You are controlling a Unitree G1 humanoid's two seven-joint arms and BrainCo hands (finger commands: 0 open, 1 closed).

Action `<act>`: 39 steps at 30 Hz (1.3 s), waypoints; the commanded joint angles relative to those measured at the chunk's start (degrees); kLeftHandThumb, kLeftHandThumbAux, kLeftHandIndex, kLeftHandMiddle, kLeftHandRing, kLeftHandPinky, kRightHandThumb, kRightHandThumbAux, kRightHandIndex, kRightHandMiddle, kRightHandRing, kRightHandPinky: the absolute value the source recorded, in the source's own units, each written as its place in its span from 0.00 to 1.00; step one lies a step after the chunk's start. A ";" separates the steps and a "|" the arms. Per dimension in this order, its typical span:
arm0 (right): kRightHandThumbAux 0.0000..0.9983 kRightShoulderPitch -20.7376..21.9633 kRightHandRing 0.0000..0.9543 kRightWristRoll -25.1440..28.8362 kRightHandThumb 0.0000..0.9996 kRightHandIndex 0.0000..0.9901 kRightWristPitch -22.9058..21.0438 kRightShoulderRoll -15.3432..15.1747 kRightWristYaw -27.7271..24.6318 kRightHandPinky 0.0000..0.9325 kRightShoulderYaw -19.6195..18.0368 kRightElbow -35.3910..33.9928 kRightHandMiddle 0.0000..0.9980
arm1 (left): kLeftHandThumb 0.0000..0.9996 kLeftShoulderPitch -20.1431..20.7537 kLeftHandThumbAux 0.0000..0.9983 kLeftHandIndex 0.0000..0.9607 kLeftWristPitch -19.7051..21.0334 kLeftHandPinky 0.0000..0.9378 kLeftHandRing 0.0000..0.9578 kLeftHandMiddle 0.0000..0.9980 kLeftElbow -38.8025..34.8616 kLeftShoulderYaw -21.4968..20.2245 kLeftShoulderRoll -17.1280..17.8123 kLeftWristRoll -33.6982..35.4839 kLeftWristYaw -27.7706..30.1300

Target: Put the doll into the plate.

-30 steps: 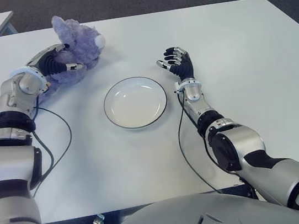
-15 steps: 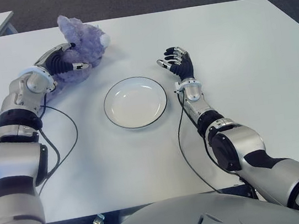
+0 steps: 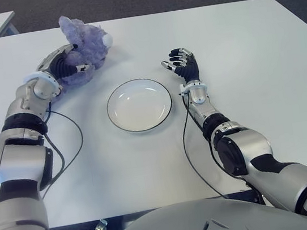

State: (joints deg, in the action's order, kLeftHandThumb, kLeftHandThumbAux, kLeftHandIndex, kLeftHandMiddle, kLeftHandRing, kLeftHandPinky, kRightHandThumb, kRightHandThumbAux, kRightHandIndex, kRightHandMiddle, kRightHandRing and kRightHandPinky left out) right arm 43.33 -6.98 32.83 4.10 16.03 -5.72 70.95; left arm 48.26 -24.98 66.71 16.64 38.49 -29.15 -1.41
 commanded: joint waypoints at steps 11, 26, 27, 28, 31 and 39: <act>0.89 -12.04 0.37 0.41 0.12 0.33 -4.43 1.57 -2.50 0.34 -1.69 7.23 0.36 | 0.73 -5.93 0.68 0.45 3.18 0.53 0.53 0.47 9.81 6.71 -7.14 -6.00 -17.49; 0.89 -12.02 0.37 1.00 0.13 0.32 -4.55 1.35 -3.72 0.35 -3.21 7.17 0.36 | 0.75 -9.02 0.69 0.46 7.66 0.67 0.70 0.68 11.12 10.01 -8.45 -6.59 -25.00; 0.88 -12.01 0.37 1.00 0.13 0.32 -4.58 1.35 -3.71 0.36 -3.31 7.17 0.36 | 0.75 -9.10 0.69 0.46 7.96 0.68 0.71 0.70 11.14 10.37 -8.49 -6.80 -25.32; 0.88 -12.00 0.37 1.00 0.13 0.32 -4.57 1.36 -3.74 0.36 -3.42 7.16 0.36 | 0.75 -9.19 0.69 0.46 8.46 0.68 0.72 0.70 11.17 10.93 -8.51 -7.21 -25.71; 0.88 -12.00 0.37 1.04 0.13 0.33 -4.51 1.34 -3.84 0.34 -3.63 7.15 0.36 | 0.75 -9.37 0.69 0.46 9.79 0.70 0.74 0.74 11.28 12.40 -8.48 -8.23 -26.27; 0.88 -12.02 0.36 0.83 0.15 0.34 -4.53 1.22 -3.83 0.36 -3.67 7.16 0.36 | 0.75 -9.14 0.70 0.46 11.80 0.76 0.81 0.79 11.05 15.55 -7.57 -10.19 -25.58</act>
State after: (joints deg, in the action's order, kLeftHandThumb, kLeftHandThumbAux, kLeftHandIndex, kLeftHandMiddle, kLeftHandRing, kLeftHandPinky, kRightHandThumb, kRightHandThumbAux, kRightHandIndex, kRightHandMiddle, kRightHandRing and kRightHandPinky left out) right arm 43.30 -6.60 33.15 4.10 12.42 -8.11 70.94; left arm 46.35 -16.34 74.21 27.68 33.17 -33.92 -31.31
